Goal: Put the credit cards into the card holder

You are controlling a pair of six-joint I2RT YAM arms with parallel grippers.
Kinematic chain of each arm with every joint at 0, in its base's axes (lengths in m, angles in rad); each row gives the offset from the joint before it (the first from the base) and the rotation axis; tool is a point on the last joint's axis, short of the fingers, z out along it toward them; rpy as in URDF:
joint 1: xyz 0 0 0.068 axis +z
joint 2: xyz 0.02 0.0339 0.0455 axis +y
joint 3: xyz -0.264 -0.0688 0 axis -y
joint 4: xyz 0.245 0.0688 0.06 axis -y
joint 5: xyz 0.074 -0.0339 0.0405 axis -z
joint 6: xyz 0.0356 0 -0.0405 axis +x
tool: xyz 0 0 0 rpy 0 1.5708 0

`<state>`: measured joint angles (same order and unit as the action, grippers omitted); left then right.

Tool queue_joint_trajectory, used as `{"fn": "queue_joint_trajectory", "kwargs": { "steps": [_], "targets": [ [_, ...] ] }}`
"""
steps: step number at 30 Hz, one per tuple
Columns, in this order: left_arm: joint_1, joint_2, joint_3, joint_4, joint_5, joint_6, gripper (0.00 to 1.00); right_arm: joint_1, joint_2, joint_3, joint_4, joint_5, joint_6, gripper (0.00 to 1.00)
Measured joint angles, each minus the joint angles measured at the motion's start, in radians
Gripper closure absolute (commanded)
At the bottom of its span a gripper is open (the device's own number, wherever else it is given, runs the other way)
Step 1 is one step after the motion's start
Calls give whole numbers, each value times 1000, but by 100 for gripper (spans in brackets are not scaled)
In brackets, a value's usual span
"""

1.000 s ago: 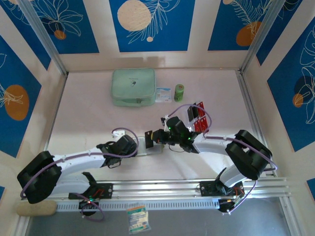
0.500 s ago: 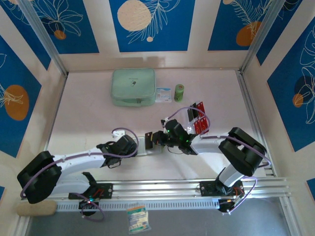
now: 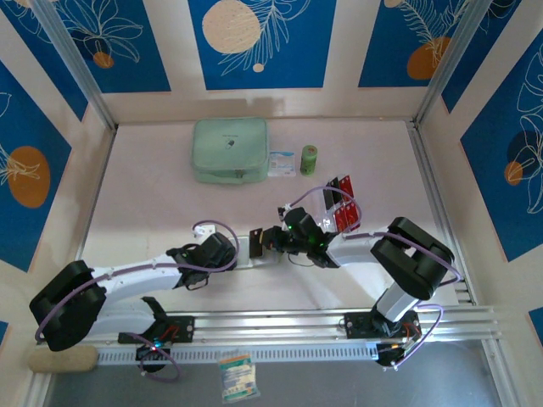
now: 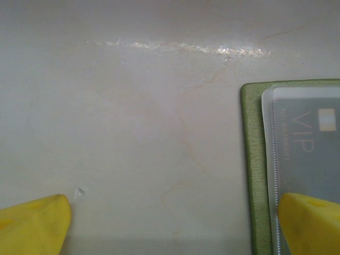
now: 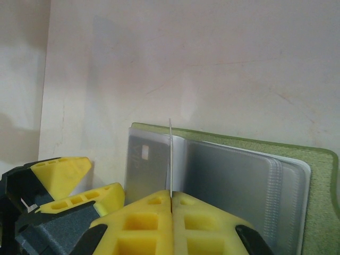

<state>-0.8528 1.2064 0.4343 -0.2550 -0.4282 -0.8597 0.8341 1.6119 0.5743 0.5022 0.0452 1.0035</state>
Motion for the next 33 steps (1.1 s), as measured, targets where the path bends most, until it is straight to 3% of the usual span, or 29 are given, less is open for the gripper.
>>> {"fn": "queue_joint_trajectory", "kwargs": {
  "steps": [25,33],
  "targets": [
    [0,-18,23,-8,0,5,1,0,48,-27,99,-19,69,100],
    [0,48,46,-5,0,27,0,0,48,-28,109,-26,72,100]
  ]
}}
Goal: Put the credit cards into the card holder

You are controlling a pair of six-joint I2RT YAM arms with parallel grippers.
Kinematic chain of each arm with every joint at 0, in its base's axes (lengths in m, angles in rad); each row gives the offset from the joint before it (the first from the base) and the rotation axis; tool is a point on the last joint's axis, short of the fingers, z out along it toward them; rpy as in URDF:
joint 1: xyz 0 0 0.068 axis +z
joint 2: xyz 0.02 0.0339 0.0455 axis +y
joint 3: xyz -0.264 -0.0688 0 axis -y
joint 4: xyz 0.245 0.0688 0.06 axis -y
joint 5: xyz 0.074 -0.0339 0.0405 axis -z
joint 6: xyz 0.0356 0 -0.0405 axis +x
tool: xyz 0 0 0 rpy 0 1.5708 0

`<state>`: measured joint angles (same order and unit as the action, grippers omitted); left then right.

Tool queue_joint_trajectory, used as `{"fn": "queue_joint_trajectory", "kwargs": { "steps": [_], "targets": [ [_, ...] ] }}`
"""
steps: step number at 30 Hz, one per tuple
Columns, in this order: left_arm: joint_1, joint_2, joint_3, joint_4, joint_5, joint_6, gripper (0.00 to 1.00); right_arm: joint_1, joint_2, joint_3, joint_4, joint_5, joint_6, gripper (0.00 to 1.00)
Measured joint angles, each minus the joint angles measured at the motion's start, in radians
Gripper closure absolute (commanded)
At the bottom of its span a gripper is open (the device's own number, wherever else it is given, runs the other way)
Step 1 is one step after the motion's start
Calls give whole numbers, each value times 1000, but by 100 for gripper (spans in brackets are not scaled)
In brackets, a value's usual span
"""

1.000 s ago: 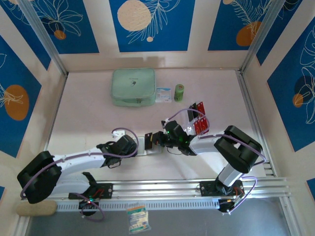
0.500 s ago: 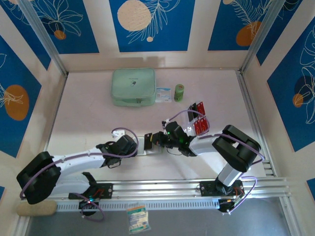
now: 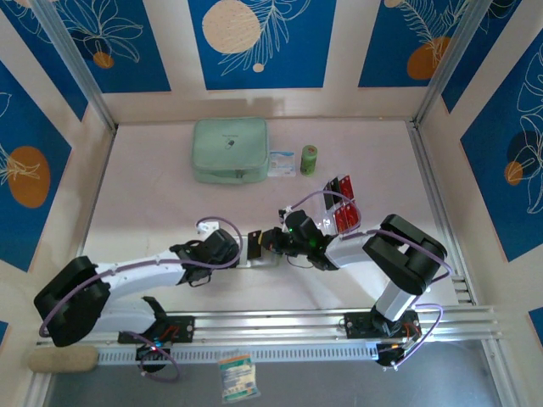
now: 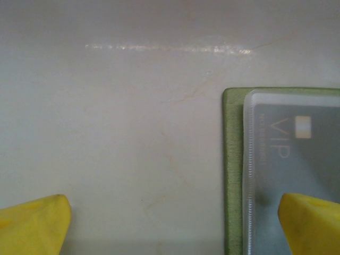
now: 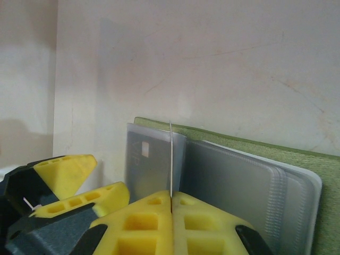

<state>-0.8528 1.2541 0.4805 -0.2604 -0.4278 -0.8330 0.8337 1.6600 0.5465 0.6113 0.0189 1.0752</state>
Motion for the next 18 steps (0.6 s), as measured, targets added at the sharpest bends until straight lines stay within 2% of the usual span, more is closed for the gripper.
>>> {"fn": "queue_joint_trajectory", "kwargs": {
  "steps": [18],
  "targets": [
    [0,12,-3,-14,-19,-35,1,-42,-59,-27,-9,-19,-1,100]
  ]
}}
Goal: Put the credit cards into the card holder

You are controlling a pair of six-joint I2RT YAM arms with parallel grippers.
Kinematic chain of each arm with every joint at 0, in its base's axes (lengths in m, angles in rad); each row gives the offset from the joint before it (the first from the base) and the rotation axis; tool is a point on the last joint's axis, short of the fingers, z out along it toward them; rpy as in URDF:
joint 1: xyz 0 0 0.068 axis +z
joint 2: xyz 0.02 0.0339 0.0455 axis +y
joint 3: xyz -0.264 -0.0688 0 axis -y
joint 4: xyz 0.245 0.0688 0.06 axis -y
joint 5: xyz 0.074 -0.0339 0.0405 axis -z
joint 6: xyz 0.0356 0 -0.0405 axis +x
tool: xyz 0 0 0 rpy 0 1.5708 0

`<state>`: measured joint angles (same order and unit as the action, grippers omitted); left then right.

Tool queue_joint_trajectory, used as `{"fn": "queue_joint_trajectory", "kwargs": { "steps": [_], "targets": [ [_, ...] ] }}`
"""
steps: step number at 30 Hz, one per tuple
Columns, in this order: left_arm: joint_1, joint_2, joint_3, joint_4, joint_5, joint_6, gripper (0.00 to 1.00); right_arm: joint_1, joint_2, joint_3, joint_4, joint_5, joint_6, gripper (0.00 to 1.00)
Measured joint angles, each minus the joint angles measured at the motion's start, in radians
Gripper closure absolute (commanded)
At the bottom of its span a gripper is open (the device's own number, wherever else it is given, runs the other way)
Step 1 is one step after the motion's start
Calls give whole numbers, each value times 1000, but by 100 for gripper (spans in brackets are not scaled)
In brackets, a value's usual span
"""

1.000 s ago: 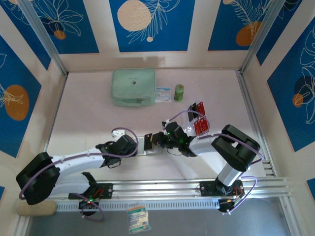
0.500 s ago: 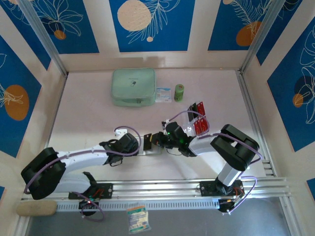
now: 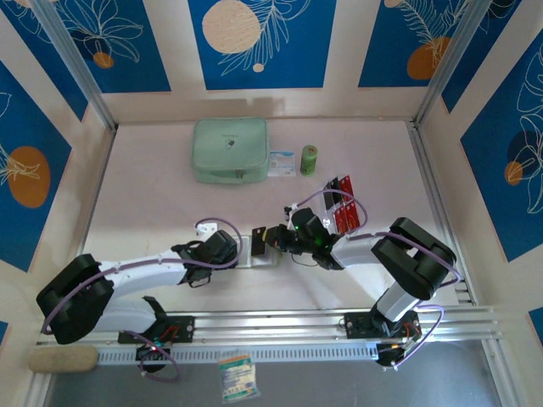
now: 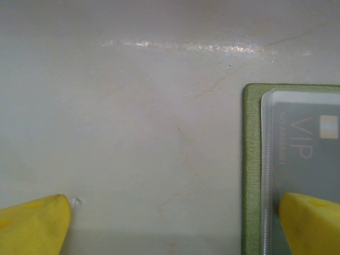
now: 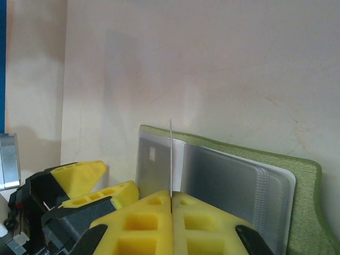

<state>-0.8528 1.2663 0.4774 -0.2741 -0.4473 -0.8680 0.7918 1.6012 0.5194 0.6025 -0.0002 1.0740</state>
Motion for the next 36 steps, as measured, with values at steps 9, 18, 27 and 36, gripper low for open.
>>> {"fn": "queue_joint_trajectory", "kwargs": {
  "steps": [9,18,27,36],
  "targets": [
    [0,0,-2,-1,0,-14,1,0,47,2,39,-10,2,100],
    [0,-1,-5,0,-2,-18,1,1,88,3,93,-24,27,100],
    [0,-2,-7,0,-3,-18,1,3,103,5,116,-30,35,100],
    [0,-7,-11,0,-8,-18,1,16,116,6,134,-31,46,100]
  ]
}}
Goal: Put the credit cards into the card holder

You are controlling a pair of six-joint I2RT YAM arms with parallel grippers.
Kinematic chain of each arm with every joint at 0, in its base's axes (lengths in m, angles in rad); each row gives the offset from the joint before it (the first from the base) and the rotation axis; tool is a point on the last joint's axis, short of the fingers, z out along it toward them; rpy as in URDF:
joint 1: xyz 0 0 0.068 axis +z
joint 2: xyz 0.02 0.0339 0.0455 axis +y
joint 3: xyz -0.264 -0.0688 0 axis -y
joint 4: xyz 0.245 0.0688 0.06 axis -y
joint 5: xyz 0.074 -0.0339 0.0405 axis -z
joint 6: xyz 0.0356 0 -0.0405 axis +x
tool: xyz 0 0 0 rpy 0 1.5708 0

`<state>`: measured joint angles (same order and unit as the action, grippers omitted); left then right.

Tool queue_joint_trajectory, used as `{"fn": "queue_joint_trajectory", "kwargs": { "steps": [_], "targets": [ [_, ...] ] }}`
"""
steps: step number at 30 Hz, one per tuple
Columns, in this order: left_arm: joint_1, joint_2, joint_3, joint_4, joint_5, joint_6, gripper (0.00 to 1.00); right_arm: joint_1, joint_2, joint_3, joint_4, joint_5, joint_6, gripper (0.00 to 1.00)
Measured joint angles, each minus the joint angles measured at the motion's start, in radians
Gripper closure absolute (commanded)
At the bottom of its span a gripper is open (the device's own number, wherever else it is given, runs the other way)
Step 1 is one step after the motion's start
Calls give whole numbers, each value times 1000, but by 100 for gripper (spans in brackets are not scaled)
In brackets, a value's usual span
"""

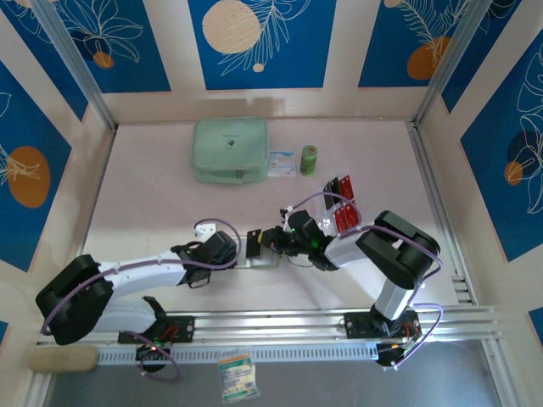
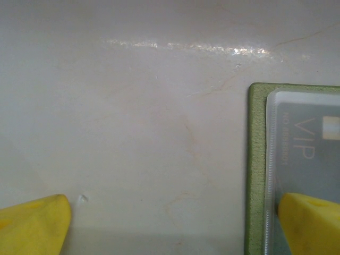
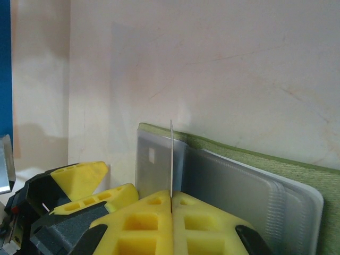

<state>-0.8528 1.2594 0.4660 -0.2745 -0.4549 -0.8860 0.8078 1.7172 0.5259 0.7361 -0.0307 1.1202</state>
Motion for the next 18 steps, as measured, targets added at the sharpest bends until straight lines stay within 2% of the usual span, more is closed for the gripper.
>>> {"fn": "queue_joint_trajectory", "kwargs": {
  "steps": [18],
  "targets": [
    [0,-2,-1,-1,0,0,1,37,8,0,8,27,15,100]
  ]
}}
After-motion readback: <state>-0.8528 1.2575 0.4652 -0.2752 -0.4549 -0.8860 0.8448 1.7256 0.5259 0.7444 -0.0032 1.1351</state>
